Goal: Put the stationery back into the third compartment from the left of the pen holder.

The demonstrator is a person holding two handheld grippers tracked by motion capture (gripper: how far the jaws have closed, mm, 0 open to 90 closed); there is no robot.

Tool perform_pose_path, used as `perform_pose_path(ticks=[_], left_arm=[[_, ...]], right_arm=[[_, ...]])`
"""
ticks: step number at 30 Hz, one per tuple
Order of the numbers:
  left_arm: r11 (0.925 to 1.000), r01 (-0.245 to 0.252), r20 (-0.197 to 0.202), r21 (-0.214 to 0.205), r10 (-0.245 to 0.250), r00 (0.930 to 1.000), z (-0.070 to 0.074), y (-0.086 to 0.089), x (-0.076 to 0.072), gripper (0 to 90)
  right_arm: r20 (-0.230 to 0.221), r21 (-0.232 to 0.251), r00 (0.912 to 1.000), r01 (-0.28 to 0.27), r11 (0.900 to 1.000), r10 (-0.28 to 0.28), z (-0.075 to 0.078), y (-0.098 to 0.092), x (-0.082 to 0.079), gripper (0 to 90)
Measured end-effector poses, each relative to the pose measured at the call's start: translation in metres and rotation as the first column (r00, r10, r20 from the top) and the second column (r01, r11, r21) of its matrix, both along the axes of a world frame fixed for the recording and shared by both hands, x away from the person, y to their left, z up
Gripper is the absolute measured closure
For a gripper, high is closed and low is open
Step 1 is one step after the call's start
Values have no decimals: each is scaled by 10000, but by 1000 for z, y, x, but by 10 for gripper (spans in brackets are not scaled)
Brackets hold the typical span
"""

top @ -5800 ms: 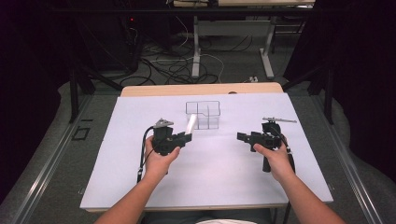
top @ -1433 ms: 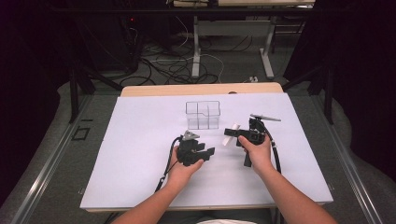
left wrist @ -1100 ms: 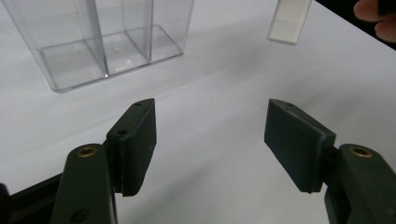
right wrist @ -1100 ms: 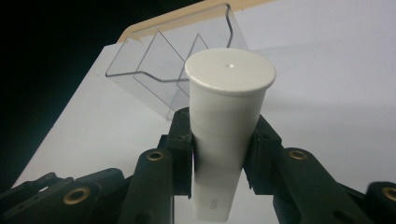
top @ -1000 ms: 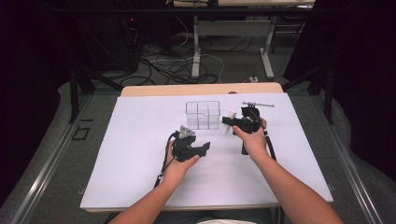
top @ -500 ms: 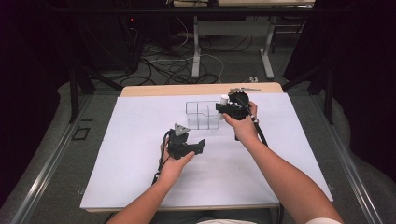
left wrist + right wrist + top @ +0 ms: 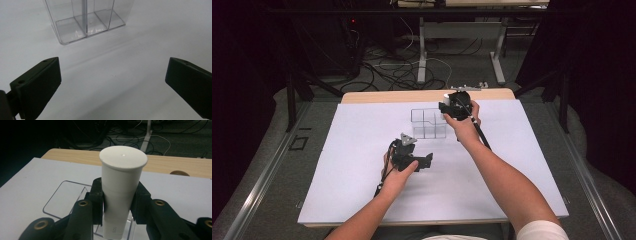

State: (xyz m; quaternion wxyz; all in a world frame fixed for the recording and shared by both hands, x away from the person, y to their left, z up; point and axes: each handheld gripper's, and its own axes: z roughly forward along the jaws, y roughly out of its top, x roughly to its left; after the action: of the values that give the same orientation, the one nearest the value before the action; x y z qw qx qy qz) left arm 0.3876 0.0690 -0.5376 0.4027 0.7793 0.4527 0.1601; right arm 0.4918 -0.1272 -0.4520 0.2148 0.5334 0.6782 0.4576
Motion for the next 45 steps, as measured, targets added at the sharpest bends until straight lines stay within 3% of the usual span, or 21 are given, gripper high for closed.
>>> perform_pose_path(ticks=[15, 21, 31, 41, 45], left_arm=[[9992, -251, -62, -301, 250, 9997, 1, 6, 2, 2], [9992, -251, -69, -301, 250, 9997, 0, 5, 2, 3], [9991, -287, -119, -307, 284, 9995, 0, 6, 3, 2], [9991, -327, -73, -268, 325, 9994, 0, 8, 4, 3], [9987, -417, -74, -295, 415, 9991, 0, 10, 5, 2]], right_arm=[[216, -841, 9998, -12, 9965, 30, -17, 14, 10, 676], [89, -1164, 9999, -80, 9932, 91, -21, 17, 11, 676], [-67, -1187, 9999, -135, 9928, 128, -24, 19, 10, 669], [427, -831, 9984, -327, 9960, 363, -15, 13, 5, 382], [479, -1014, 9973, -505, 9936, 556, -11, 10, -2, 271]])
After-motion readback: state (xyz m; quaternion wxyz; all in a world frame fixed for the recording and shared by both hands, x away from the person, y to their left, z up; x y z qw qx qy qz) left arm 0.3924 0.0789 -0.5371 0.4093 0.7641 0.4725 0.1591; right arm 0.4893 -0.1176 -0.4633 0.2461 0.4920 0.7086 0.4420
